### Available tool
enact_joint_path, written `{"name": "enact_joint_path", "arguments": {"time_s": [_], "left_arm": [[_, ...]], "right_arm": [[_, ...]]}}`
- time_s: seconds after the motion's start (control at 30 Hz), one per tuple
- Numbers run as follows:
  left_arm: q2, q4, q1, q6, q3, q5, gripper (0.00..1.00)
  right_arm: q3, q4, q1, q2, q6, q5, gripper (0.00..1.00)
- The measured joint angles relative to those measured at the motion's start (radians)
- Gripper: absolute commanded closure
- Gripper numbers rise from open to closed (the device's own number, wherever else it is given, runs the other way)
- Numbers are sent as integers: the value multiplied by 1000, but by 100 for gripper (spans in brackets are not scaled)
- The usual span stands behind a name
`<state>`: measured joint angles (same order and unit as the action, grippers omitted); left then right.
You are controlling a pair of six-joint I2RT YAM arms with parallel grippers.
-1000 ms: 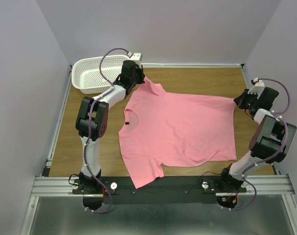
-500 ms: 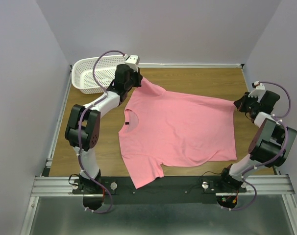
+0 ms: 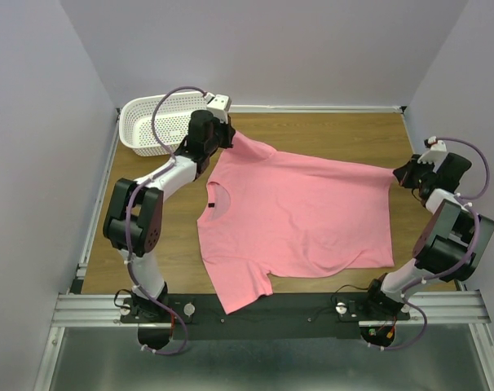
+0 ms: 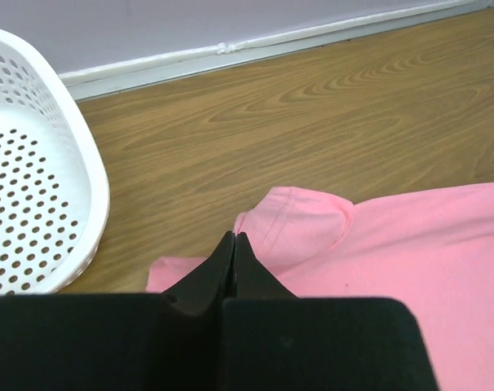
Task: Fold and stack the t-shirts
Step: Fold the tshirt
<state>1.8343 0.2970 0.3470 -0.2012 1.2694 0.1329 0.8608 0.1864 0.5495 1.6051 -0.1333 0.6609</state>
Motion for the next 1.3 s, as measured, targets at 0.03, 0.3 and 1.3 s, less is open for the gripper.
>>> {"name": "enact_joint_path", "arguments": {"time_s": [0.03, 0.3, 1.3], "left_arm": [[-10, 0, 0, 1, -3, 0, 100], [-96, 0, 0, 9, -38, 0, 100], [-185, -60, 0, 15, -119, 15, 100]], "right_arm": [[-1, 0, 1, 0, 0, 0, 99], [-2, -1, 2, 1, -7, 6, 100], [20, -8, 2, 54, -6, 7, 99]]}}
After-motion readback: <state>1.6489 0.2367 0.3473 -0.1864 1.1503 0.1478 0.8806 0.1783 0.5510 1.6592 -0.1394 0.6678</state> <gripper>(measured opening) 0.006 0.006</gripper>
